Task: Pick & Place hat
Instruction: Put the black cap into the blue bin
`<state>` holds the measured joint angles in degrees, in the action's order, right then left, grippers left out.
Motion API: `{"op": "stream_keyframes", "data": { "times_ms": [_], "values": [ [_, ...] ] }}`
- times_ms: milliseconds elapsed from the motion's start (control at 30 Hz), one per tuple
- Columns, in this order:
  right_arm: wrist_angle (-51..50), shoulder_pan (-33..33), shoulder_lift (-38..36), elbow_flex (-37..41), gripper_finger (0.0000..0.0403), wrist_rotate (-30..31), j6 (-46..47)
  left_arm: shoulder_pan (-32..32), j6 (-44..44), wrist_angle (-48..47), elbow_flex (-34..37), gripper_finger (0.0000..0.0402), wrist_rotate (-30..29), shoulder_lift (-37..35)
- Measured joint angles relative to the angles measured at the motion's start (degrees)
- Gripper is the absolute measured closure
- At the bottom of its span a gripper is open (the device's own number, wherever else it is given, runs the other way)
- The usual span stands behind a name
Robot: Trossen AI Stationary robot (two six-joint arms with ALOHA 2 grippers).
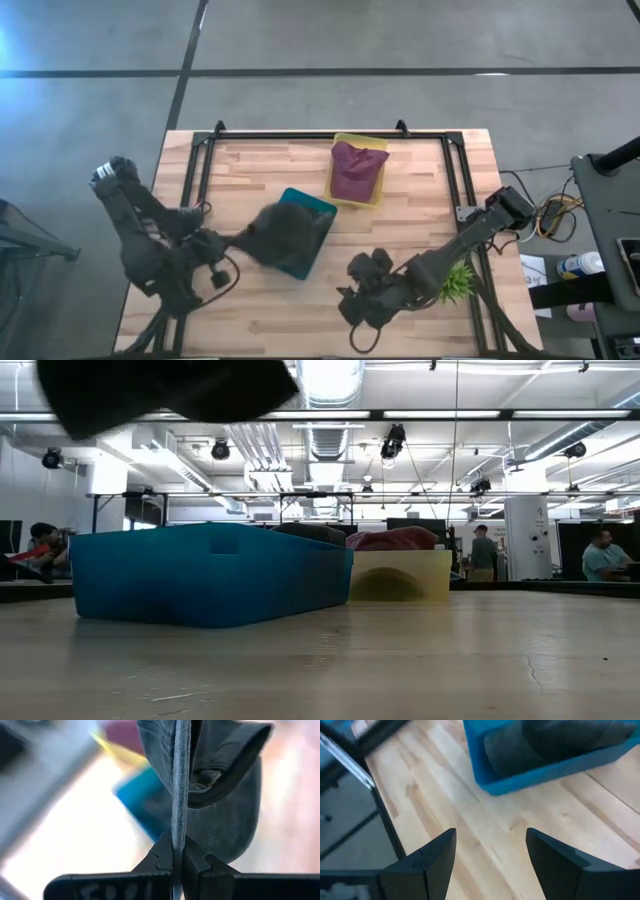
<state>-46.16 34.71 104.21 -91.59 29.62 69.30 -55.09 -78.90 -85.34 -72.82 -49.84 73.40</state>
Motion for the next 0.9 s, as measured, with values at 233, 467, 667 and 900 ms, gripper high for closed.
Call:
{"op": "stream_keyframes", "data": {
  "times_ms": [233, 467, 667, 900],
  "values": [
    [-0.7, -0.5, -0.5, 0.1, 0.0168, 2.8, 0.9, 11.8, 3.4, -1.4, 1.0, 0.0396, -3.0, 9.3],
    [-2.4, -0.1, -0.6, 0.1, 0.0170, 3.4, 1.8, 20.2, -3.9, -4.9, -2.5, 0.0396, 2.0, 23.9],
    [-5.2, -0.1, -0.6, 0.3, 0.0172, 3.1, -0.6, 22.5, -4.8, -4.4, -12.3, 0.0396, -0.3, 29.6],
    [-6.3, -0.1, -0.8, 0.5, 0.0179, -0.2, -7.1, 26.1, 5.9, -4.6, -21.4, 0.0396, -2.8, 30.7]
  ]
}}
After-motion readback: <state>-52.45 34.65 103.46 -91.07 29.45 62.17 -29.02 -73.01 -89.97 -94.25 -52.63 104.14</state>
